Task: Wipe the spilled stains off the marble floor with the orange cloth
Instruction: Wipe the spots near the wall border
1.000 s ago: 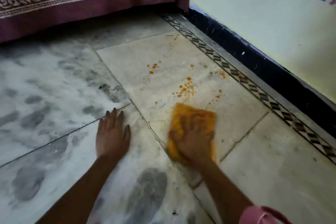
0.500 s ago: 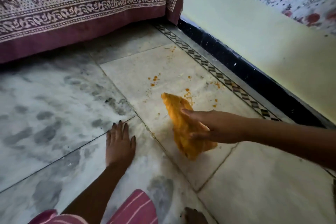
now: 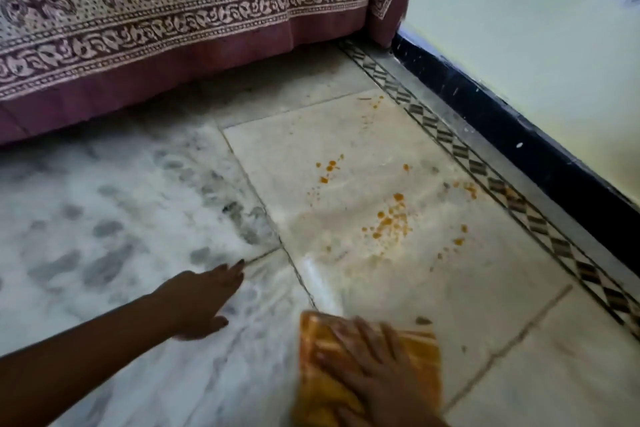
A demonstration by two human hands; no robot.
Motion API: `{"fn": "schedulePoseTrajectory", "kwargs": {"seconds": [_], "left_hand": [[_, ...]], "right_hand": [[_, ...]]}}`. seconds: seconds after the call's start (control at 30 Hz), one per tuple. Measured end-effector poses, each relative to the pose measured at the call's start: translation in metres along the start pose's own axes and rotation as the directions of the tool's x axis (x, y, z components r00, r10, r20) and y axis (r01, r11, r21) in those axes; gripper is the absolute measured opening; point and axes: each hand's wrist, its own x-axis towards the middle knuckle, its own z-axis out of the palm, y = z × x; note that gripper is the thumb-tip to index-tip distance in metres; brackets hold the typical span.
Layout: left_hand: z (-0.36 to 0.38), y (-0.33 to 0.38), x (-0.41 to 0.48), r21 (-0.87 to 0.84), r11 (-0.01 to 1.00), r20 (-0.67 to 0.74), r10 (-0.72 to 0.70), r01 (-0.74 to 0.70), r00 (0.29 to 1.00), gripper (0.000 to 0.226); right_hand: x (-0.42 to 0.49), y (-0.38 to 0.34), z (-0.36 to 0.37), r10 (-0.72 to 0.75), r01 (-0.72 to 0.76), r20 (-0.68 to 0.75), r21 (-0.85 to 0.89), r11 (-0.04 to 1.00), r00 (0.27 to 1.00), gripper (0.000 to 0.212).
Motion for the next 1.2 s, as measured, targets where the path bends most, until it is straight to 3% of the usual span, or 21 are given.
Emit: {"fn": "schedulePoseTrajectory", "kwargs": {"seconds": [0.07, 0.13, 0.23, 0.3, 0.37, 0.4, 0.47, 0.53, 0.63, 0.73, 0.83, 0.9, 0.97, 1.07, 1.13, 1.2], "left_hand": [[-0.003, 0.006, 0.0, 0.002, 1.0, 0.01, -0.025, 0.025, 1.0, 0.074], [-0.008, 0.022, 0.002, 0.004, 0.996, 0.028, -0.089, 0.089, 0.996, 0.077], [-0.021, 0.043, 0.012, -0.026, 0.976, 0.081, -0.211, 0.214, 0.974, 0.073], [-0.034, 0.048, 0.016, -0.028, 0.966, 0.09, -0.255, 0.259, 0.963, 0.067], [-0.039, 0.047, 0.022, -0.036, 0.947, 0.054, -0.317, 0.319, 0.947, 0.061], [-0.042, 0.046, 0.028, -0.047, 0.939, -0.002, -0.34, 0.34, 0.94, 0.06], [-0.039, 0.041, 0.043, -0.109, 0.91, -0.134, -0.413, 0.4, 0.901, 0.063], [-0.04, 0.044, 0.062, -0.242, 0.906, -0.335, -0.413, 0.346, 0.847, 0.067], [-0.033, 0.054, 0.088, -0.314, 0.924, -0.351, -0.327, 0.219, 0.878, 0.071], [-0.025, 0.06, 0.103, -0.376, 0.901, -0.359, -0.355, 0.215, 0.863, 0.063], [-0.025, 0.05, 0.105, -0.43, 0.889, -0.492, -0.376, 0.156, 0.785, 0.037], [-0.035, 0.049, 0.101, -0.502, 0.854, -0.513, -0.425, 0.141, 0.746, 0.037], [-0.046, 0.053, 0.1, -0.586, 0.805, -0.498, -0.446, 0.09, 0.744, 0.047], [-0.064, 0.068, 0.107, -0.69, 0.72, -0.461, -0.357, -0.076, 0.812, 0.075], [-0.076, 0.081, 0.115, -0.66, 0.748, -0.401, -0.273, -0.07, 0.874, 0.063], [-0.086, 0.09, 0.118, -0.705, 0.709, -0.333, -0.306, -0.02, 0.892, 0.056]], "right_hand": [[-0.001, 0.049, 0.005, 0.042, -0.044, -0.097, -0.024, 0.999, 0.994, 0.072], [0.043, 0.08, -0.006, 0.225, -0.228, -0.156, -0.001, 0.974, 0.962, 0.07], [0.135, 0.074, -0.034, 0.447, -0.428, -0.114, 0.154, 0.89, 0.888, 0.076], [0.159, 0.044, -0.037, 0.38, -0.36, -0.085, 0.185, 0.914, 0.921, 0.076], [0.126, 0.02, -0.026, 0.138, -0.12, -0.133, 0.14, 0.983, 0.981, 0.076], [0.096, 0.019, -0.016, 0.021, -0.008, -0.141, 0.092, 0.996, 0.99, 0.076], [0.038, 0.043, -0.001, -0.071, 0.073, -0.147, 0.003, 0.997, 0.987, 0.08], [0.014, 0.098, 0.007, 0.052, -0.06, -0.144, -0.053, 0.997, 0.988, 0.084], [0.044, 0.159, -0.014, 0.379, -0.379, -0.165, 0.029, 0.925, 0.911, 0.078], [0.118, 0.148, -0.041, 0.544, -0.517, -0.092, 0.214, 0.829, 0.834, 0.081], [0.149, 0.095, -0.043, 0.441, -0.41, -0.163, 0.194, 0.891, 0.883, 0.071], [0.122, 0.069, -0.035, 0.261, -0.242, -0.123, 0.146, 0.959, 0.958, 0.064], [0.086, 0.073, -0.03, 0.14, -0.116, -0.118, 0.194, 0.974, 0.983, 0.059], [0.07, 0.098, -0.041, 0.244, -0.158, -0.139, 0.453, 0.878, 0.96, 0.067], [0.077, 0.106, -0.053, 0.327, -0.224, -0.063, 0.609, 0.761, 0.943, 0.086], [0.088, 0.102, -0.069, 0.335, -0.268, -0.004, 0.59, 0.761, 0.942, 0.092]]}}
